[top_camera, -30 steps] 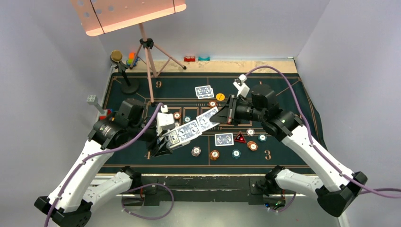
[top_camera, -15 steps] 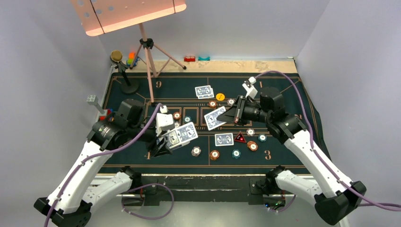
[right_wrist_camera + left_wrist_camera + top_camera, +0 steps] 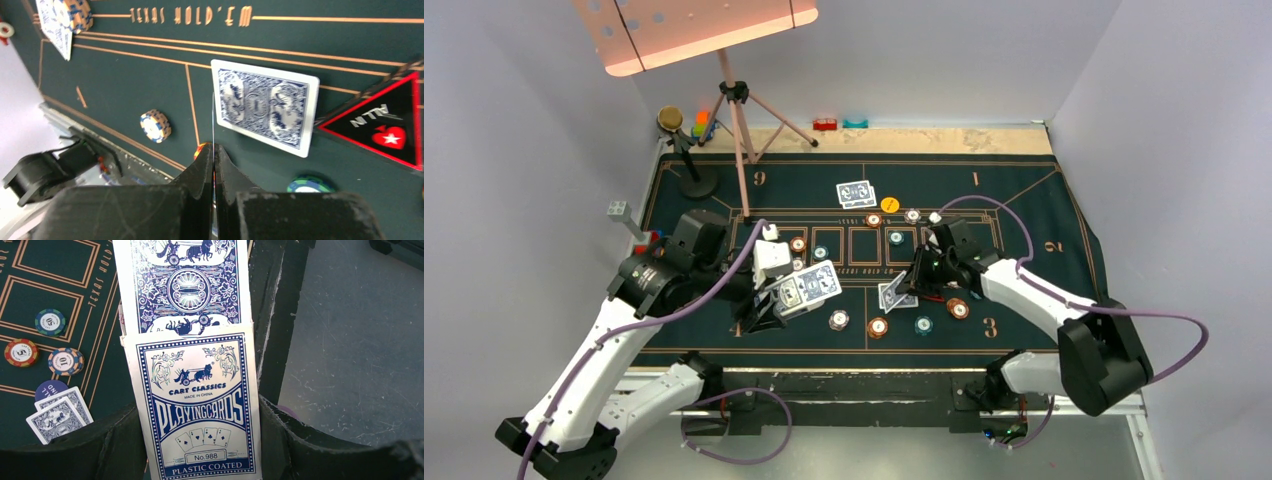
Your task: Distribute texas hold em gaming equipment
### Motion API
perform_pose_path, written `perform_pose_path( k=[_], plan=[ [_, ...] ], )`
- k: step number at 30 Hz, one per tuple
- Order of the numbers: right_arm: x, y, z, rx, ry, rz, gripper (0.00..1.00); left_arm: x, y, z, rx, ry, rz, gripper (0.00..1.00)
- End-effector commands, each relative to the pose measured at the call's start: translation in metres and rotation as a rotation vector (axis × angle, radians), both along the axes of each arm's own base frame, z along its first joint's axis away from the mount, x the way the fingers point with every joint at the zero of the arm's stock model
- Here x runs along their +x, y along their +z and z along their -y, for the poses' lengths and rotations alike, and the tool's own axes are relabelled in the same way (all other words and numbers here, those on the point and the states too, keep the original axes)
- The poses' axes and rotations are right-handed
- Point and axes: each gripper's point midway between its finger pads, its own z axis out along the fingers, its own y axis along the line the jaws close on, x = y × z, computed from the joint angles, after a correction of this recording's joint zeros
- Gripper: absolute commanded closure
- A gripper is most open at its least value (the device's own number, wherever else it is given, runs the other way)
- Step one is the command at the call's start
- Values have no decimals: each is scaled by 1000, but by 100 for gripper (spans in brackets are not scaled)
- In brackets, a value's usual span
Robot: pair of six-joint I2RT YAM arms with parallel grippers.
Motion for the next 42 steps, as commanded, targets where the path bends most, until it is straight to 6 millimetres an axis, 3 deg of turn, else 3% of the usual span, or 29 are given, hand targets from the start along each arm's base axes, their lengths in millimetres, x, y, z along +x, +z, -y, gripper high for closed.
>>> perform_pose_path(
  k=[1, 5, 10, 17, 19, 22, 27, 31, 34, 38, 42],
  plan=[
    [14, -14, 25, -147, -54, 75, 98, 2, 20, 5, -47, -25, 60, 100],
    [4, -19, 45, -237, -91, 51, 85, 2, 22, 5, -50, -28, 62, 100],
    [-2, -1, 53, -250, -100, 67, 50, 4, 23, 6, -55, -24, 64, 100],
    [20, 82, 64, -254, -171, 257, 20, 5, 22, 6, -47, -18, 66, 100],
    [23, 107, 63, -251, -154, 295, 17, 5, 21, 6, -47, -22, 67, 100],
    [23, 149, 33, -86, -64, 385, 13, 6, 21, 7, -47, -20, 63, 100],
    [-5, 218, -36, 297, 154, 470, 9, 7, 19, 7, -45, -20, 57, 100],
    [-31, 246, -79, 414, 294, 475, 7, 9, 19, 8, -41, -18, 57, 100],
    [-40, 255, -102, 444, 350, 468, 6, 11, 19, 8, -37, -16, 59, 100],
    [-46, 251, -124, 445, 399, 446, 5, 12, 18, 6, -28, -10, 63, 100],
    [-47, 226, -142, 378, 429, 383, 4, 12, 17, 7, -25, -14, 62, 100]
  ],
)
